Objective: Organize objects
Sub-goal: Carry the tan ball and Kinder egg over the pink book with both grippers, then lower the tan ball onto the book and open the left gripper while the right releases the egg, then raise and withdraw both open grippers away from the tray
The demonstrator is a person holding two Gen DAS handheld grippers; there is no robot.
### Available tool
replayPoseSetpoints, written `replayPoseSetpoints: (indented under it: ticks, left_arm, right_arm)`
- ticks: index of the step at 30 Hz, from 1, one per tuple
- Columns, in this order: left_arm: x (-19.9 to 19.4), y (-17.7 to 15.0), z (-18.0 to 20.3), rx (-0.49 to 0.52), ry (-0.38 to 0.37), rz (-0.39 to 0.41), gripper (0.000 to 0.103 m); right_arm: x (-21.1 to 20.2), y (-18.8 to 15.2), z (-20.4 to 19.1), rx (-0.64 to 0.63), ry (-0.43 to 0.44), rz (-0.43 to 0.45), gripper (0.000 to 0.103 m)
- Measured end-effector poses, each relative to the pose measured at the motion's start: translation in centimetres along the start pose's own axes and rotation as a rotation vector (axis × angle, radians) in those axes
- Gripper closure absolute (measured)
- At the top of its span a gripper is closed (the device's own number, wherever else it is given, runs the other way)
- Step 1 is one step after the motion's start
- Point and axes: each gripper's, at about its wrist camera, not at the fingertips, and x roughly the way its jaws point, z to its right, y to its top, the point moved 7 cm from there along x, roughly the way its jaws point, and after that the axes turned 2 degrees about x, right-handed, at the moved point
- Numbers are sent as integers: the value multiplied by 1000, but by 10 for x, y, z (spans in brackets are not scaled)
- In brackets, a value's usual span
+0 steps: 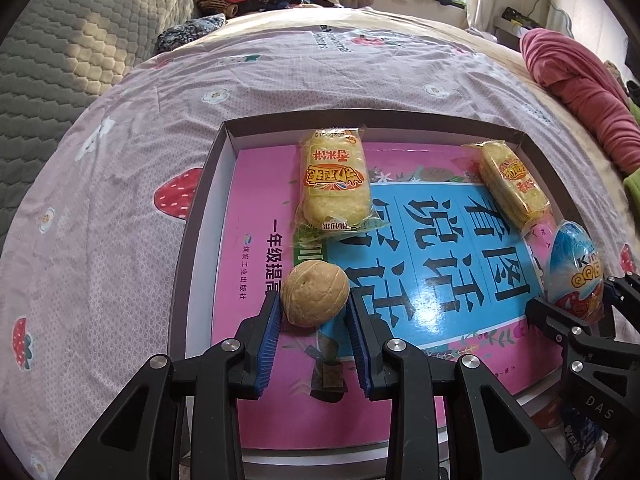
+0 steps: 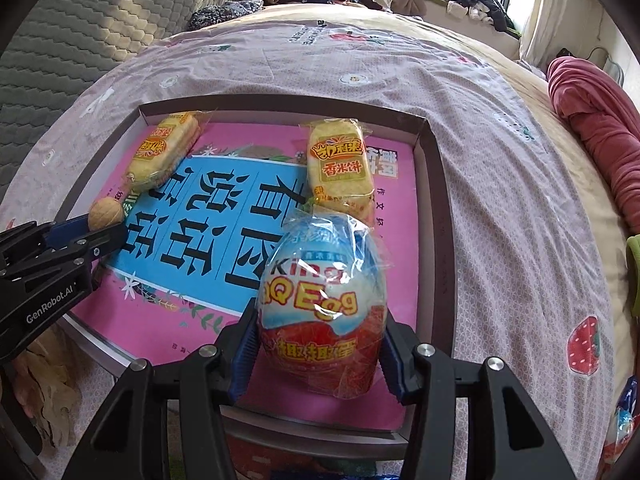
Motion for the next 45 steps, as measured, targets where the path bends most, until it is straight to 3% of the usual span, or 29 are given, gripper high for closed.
replayPoseSetpoints:
  ticks: [4, 6, 10, 12, 23, 32, 40, 45]
  left_arm:
    - [0, 0, 0, -7, -1, -2, 64]
    - [1, -1, 0, -6, -1, -9, 44]
    - [-2, -1, 2, 1, -3, 6, 37]
    - [-3, -1, 1, -2, -1, 3, 29]
    - [-16, 4, -7, -32, -29, 14, 19]
    - [-51, 6, -16, -46, -19, 63, 2]
    - [-94, -6, -13, -53, -33, 84, 1]
    - [-121, -12, -8, -64, -65, 107, 1]
  right_arm:
    - [0, 1, 0, 0, -2, -4, 50]
    - [1, 1, -1, 0, -4, -6, 50]
    - [1, 0, -1, 6, -1, -7, 50]
    - [0, 0, 0, 11, 2, -7, 49]
    - [-16, 3, 0, 16, -1, 21, 25]
    - [-47, 5, 10, 50, 2, 71, 20]
    - [-101, 1, 2, 34, 5, 140, 17]
    - [-149, -6, -3, 47, 28, 222, 8]
